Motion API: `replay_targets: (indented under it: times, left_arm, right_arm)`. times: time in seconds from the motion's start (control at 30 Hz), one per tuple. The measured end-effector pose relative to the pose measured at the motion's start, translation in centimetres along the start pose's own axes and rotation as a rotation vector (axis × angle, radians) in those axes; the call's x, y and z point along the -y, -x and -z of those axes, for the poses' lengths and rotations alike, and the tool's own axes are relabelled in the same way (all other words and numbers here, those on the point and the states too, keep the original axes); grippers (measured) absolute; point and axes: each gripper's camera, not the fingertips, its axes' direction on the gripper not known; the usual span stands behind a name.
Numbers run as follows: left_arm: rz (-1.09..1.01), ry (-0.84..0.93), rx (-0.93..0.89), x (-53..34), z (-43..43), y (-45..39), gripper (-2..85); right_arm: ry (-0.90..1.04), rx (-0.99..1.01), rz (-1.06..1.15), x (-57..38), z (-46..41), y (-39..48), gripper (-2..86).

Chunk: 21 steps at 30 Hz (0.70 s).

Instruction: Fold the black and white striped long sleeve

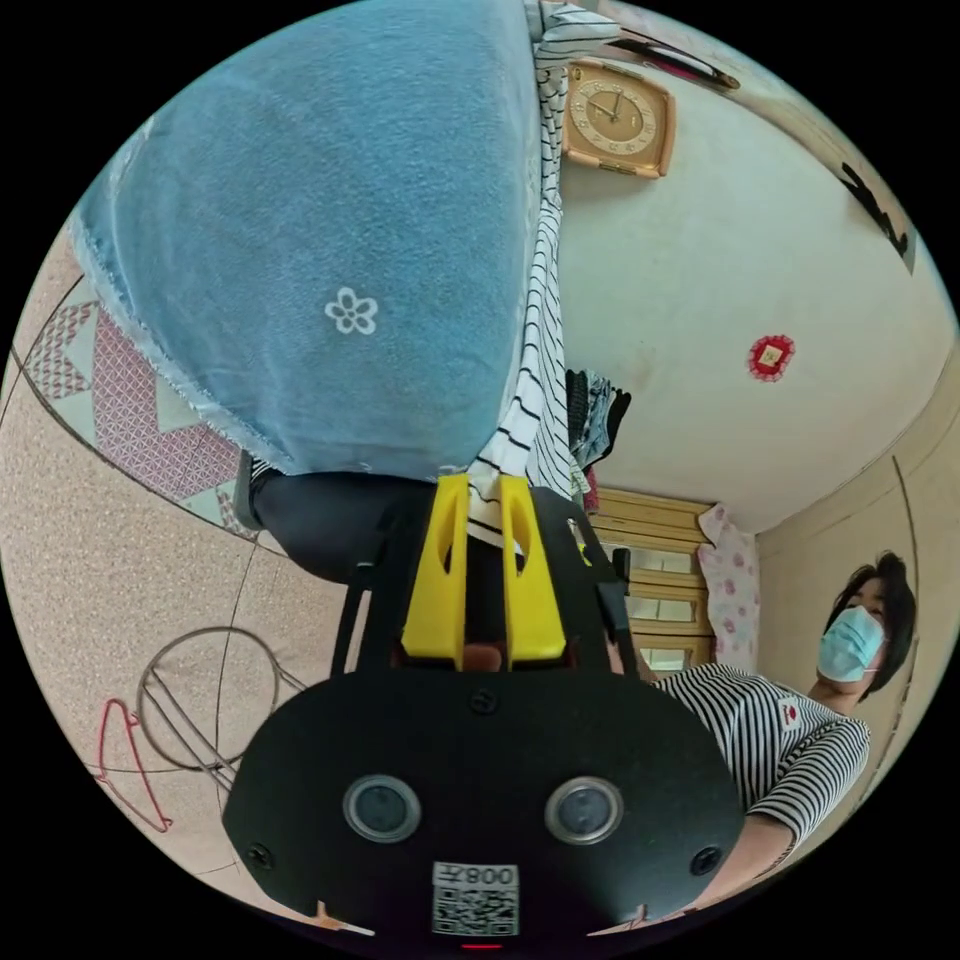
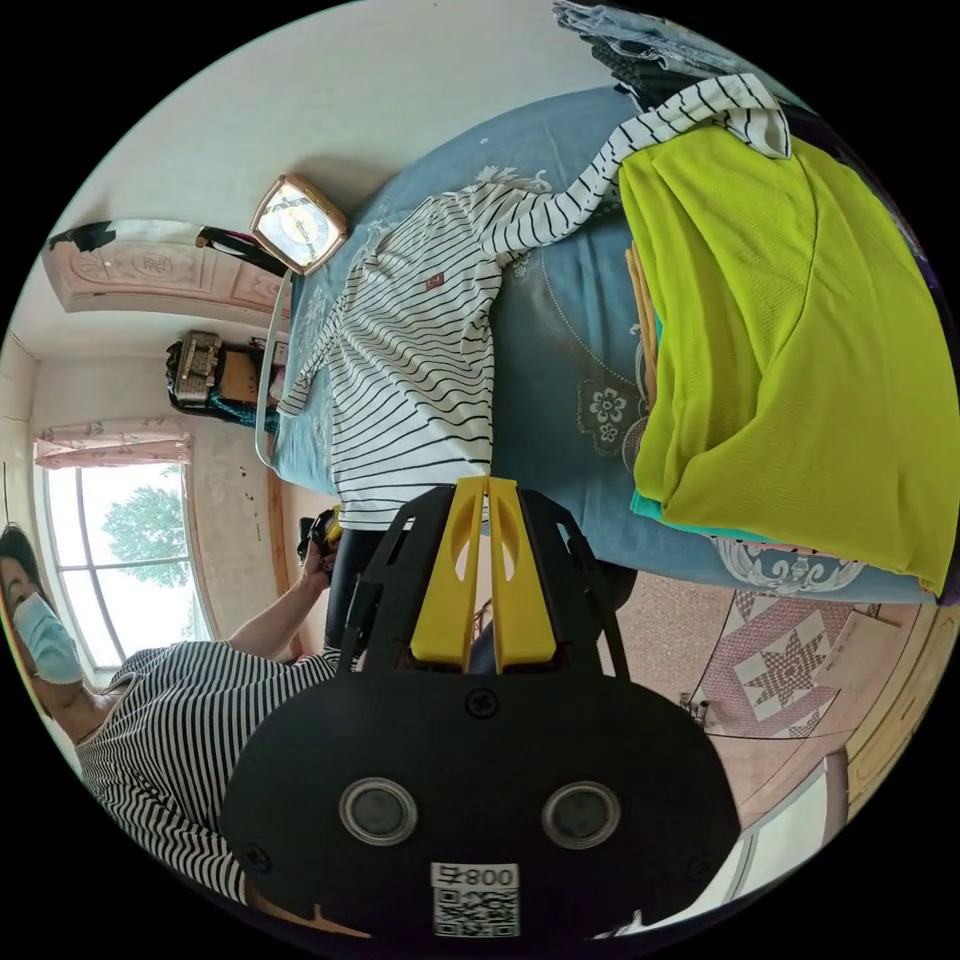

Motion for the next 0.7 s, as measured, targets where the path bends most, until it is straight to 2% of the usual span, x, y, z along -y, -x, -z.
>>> replay_targets:
  times: [0.17,0.27,0.4,0.47,0.6,0.7]
  left_arm:
    - [-0.035,-0.042,-0.001,-0.6,1.6,-1.6,1.6]
    - [-0.107,-0.114,-0.08,-0.6,3.8,-4.1,1.1]
    - [-0.308,-0.152,-0.126,0.0,7.3,-10.9,0.8]
    - [-0.392,-0.169,-0.133,0.1,8.8,-13.8,0.8]
    - [-0.444,-0.158,-0.048,0.5,10.8,-16.3,0.8]
    - [-0.344,-0.112,0.086,1.2,10.2,-13.8,1.2]
  right_arm:
    - [0.018,-0.013,0.001,0.2,-1.1,0.7,0.3]
    - [0.001,0.046,0.015,0.3,-0.8,1.6,0.3]
    - [-0.037,0.195,0.112,-0.3,0.4,5.3,0.3]
    - [-0.023,0.157,0.152,-0.7,0.2,7.1,0.3]
    - [0.031,0.116,0.106,-1.5,-3.3,6.7,0.3]
    - [0.074,0.118,-0.012,-1.2,-7.7,3.5,0.4]
